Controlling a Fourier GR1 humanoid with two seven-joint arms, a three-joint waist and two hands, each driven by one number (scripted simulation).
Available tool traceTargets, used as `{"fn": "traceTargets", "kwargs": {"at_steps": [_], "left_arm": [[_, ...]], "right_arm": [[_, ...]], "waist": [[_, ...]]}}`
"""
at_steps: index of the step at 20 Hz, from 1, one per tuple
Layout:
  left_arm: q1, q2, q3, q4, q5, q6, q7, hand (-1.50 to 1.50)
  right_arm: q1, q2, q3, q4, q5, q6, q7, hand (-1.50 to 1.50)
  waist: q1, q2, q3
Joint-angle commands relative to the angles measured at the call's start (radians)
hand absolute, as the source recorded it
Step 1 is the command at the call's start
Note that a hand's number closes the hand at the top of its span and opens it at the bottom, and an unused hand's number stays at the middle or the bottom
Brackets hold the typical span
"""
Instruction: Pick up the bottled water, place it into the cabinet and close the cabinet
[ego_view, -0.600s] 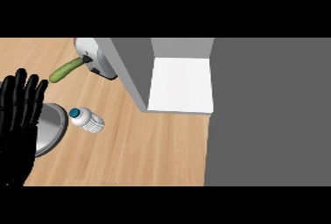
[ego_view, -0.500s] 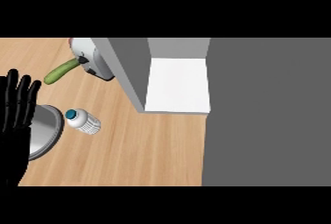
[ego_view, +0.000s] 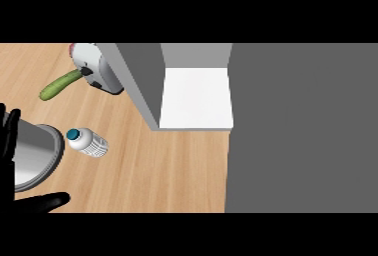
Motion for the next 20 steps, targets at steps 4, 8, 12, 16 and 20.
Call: {"fn": "traceTargets", "kwargs": {"at_steps": [4, 8, 12, 16, 20], "left_arm": [[0.149, -0.032, -0.013, -0.207, 0.069, 0.013, 0.126, -1.50], [0.191, 0.006, 0.060, -0.258, 0.151, -0.016, 0.163, -1.50], [0.252, -0.036, 0.039, -0.255, 0.144, -0.042, 0.110, -1.50], [0.251, -0.042, -0.013, -0.302, 0.097, 0.025, 0.154, -1.50], [0.234, -0.038, 0.014, -0.215, 0.095, -0.012, 0.083, -1.50]], "right_arm": [[0.238, -0.014, 0.017, -0.230, -0.089, 0.073, 0.051, -1.50], [0.339, -0.004, 0.014, -0.270, -0.109, 0.118, 0.006, -1.50], [0.329, -0.026, -0.039, -0.278, -0.158, 0.139, 0.029, -1.50], [0.365, 0.019, 0.042, -0.346, -0.103, 0.107, 0.062, -1.50], [0.406, -0.022, -0.027, -0.353, -0.159, 0.158, 0.023, -1.50]], "waist": [[-0.003, -0.002, -0.001], [-0.008, -0.003, -0.001], [-0.005, -0.001, -0.002], [-0.005, 0.000, -0.002], [-0.009, 0.000, -0.002]]}}
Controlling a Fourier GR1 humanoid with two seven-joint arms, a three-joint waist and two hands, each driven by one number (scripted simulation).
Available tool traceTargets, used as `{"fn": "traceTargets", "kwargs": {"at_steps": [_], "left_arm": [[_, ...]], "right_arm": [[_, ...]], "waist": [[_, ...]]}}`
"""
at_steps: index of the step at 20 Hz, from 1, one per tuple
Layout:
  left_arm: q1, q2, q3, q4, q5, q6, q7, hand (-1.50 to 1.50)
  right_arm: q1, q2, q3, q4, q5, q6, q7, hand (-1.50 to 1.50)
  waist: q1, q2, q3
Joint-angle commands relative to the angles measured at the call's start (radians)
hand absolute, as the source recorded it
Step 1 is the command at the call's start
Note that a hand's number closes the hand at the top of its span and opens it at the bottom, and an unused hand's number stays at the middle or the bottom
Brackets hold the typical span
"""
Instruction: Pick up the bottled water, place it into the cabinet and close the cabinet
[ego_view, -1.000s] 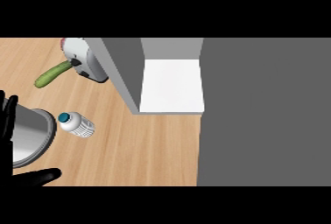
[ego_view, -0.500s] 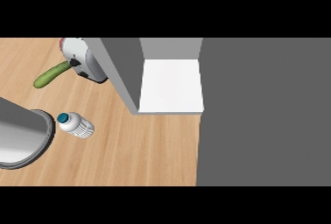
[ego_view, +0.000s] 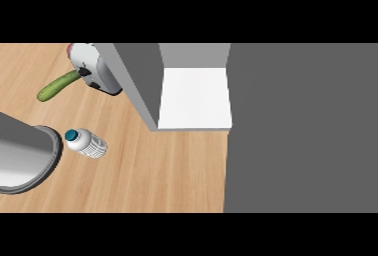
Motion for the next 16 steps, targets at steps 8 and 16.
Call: {"fn": "traceTargets", "kwargs": {"at_steps": [8, 16], "left_arm": [[-0.003, -0.004, -0.001, 0.140, -0.028, 0.019, -0.061, -1.50], [-0.105, 0.022, 0.118, 0.391, 0.071, -0.011, -0.152, -1.50]], "right_arm": [[0.201, 0.004, -0.016, -0.205, -0.077, 0.075, -0.049, -1.50], [0.306, -0.012, -0.024, -0.195, -0.076, 0.136, -0.140, -1.50]], "waist": [[-0.010, 0.000, 0.000], [-0.021, 0.000, -0.001]]}}
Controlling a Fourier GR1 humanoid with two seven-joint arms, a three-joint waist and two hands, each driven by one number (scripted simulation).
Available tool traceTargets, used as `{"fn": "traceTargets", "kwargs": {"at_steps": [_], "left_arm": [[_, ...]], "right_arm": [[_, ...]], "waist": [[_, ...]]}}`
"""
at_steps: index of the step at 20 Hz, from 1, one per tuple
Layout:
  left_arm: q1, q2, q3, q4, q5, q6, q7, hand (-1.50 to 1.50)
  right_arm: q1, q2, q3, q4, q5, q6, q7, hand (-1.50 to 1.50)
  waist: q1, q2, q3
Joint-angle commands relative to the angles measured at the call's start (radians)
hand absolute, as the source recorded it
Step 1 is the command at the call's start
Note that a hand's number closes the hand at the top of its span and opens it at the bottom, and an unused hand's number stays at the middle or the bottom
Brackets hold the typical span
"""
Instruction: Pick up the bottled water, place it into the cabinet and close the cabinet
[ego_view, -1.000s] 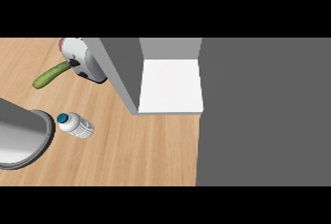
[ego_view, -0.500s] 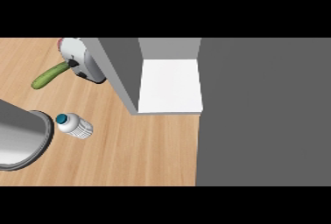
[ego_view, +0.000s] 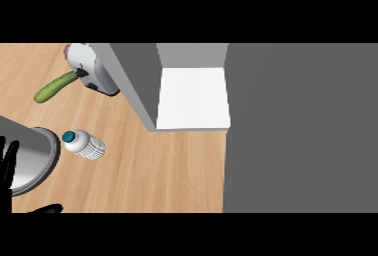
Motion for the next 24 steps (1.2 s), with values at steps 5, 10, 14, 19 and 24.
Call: {"fn": "traceTargets", "kwargs": {"at_steps": [5, 10, 14, 19, 24], "left_arm": [[-0.057, 0.013, 0.055, 0.288, -0.007, -0.064, -0.159, -1.50], [-0.162, 0.054, 0.079, 0.473, -0.013, -0.076, -0.182, -1.50], [-0.189, 0.036, 0.084, 0.648, -0.042, -0.113, -0.341, -1.50], [-0.298, 0.101, 0.153, 0.843, -0.016, -0.136, -0.390, -1.50], [-0.304, 0.054, 0.137, 0.981, -0.049, -0.140, -0.520, -1.50]], "right_arm": [[0.145, -0.002, 0.013, -0.199, -0.037, 0.032, -0.007, -1.50], [0.183, -0.030, -0.046, -0.209, -0.112, 0.050, -0.034, -1.50], [0.221, -0.030, -0.039, -0.187, -0.104, 0.083, -0.078, -1.50], [0.285, -0.025, -0.011, -0.225, -0.055, 0.092, -0.105, -1.50], [0.362, -0.004, -0.006, -0.240, -0.055, 0.107, -0.156, -1.50]], "waist": [[-0.002, 0.001, 0.000], [-0.006, 0.003, 0.000], [-0.003, 0.003, 0.000], [-0.012, 0.004, -0.001], [-0.012, 0.002, -0.001]]}}
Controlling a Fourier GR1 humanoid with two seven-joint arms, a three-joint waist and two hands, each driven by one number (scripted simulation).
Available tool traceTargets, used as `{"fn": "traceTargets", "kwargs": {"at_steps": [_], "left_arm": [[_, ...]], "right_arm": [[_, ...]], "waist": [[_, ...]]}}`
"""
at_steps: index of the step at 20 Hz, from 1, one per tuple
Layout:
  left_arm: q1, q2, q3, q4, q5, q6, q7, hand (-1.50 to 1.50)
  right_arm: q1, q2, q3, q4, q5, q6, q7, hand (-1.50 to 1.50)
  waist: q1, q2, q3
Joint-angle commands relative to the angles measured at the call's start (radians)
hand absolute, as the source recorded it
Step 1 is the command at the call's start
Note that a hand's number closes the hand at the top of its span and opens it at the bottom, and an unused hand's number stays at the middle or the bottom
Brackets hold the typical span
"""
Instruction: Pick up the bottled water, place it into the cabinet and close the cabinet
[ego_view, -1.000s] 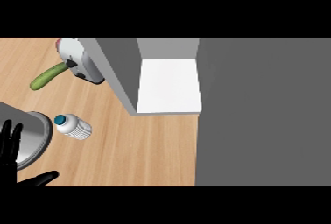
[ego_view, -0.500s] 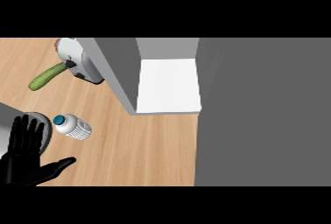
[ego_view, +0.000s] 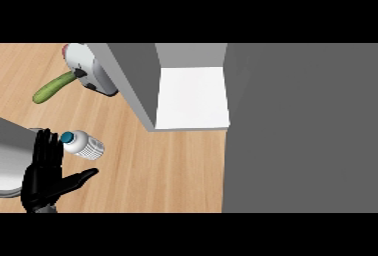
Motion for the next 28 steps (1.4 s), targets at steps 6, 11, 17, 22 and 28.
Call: {"fn": "traceTargets", "kwargs": {"at_steps": [6, 11, 17, 22, 28], "left_arm": [[-0.139, 0.039, 0.060, 0.350, -0.014, -0.022, -0.208, -1.50], [-0.196, 0.071, 0.084, 0.517, -0.031, -0.021, -0.309, -1.50], [-0.301, 0.162, 0.144, 0.708, 0.032, -0.164, -0.356, -1.50], [-0.359, 0.090, 0.132, 0.769, 0.045, -0.206, -0.396, -1.50], [-0.367, 0.105, 0.139, 0.859, 0.044, -0.273, -0.506, 1.50]], "right_arm": [[0.103, -0.034, -0.066, -0.214, -0.118, 0.023, 0.044, -1.50], [0.174, -0.026, -0.112, -0.180, -0.129, 0.068, -0.046, -1.50], [0.088, -0.016, -0.096, -0.117, -0.058, 0.051, -0.042, -1.50], [0.137, -0.009, -0.094, -0.170, -0.076, 0.062, -0.052, -1.50], [0.066, -0.012, -0.140, -0.070, -0.069, 0.077, -0.088, -1.50]], "waist": [[-0.001, 0.004, -0.001], [-0.010, 0.001, -0.001], [-0.001, 0.006, -0.002], [-0.005, 0.005, -0.002], [0.002, 0.006, -0.001]]}}
